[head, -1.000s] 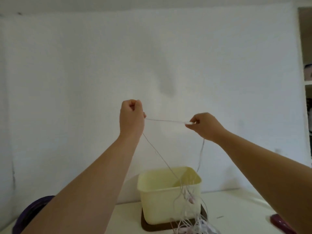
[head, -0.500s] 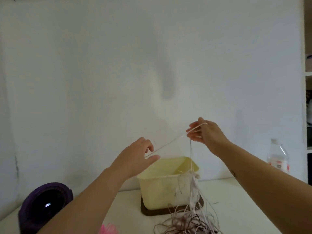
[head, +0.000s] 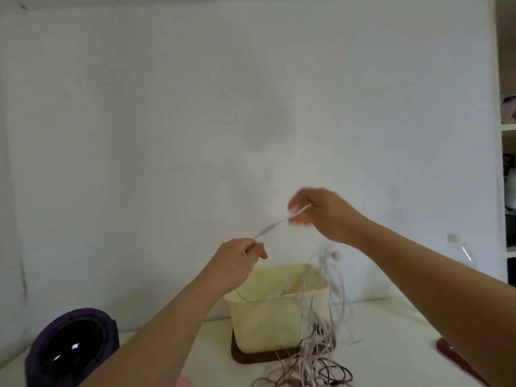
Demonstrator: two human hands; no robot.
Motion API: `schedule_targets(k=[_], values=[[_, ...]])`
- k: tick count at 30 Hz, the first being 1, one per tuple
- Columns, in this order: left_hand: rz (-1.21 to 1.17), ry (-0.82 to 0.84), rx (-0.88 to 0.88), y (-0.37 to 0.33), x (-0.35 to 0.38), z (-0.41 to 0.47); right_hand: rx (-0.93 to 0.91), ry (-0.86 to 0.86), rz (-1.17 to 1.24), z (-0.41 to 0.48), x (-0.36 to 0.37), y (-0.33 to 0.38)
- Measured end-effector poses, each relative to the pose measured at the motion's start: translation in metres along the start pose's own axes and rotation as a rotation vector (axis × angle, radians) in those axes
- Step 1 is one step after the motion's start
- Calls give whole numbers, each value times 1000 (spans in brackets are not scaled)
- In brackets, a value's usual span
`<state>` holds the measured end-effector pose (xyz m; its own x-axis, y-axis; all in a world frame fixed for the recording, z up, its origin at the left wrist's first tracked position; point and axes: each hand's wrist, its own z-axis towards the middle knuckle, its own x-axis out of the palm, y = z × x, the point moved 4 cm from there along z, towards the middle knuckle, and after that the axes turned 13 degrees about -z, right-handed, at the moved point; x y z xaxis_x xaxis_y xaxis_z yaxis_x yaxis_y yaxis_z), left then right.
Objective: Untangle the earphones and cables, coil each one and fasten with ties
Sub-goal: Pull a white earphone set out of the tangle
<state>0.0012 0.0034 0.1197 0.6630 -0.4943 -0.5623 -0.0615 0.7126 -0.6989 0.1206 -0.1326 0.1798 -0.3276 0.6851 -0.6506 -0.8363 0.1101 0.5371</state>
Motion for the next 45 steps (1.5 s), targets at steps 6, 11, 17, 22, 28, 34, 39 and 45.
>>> schedule_targets(k=[6, 11, 17, 22, 28, 34, 39, 45], values=[[-34, 273, -165, 16, 16, -17, 213, 694, -373, -36, 41, -35], [107, 236, -178, 25, 16, -19, 59, 335, -383, -29, 40, -38], [304, -434, 321, 7, -4, -24, -213, -463, -154, -39, 18, -21], [331, -375, 285, 12, 4, -25, 58, 168, -25, -34, 49, -41], [233, -190, 165, 20, 14, -27, 136, 253, -187, -37, 51, -44], [-245, 212, -165, 31, 41, -42, 309, 769, -387, -68, 74, -55], [-16, 438, -138, 40, 66, -57, 263, 425, 47, -52, 61, -45], [68, 487, -49, 53, 106, -59, 136, 268, 342, -47, 37, -19]])
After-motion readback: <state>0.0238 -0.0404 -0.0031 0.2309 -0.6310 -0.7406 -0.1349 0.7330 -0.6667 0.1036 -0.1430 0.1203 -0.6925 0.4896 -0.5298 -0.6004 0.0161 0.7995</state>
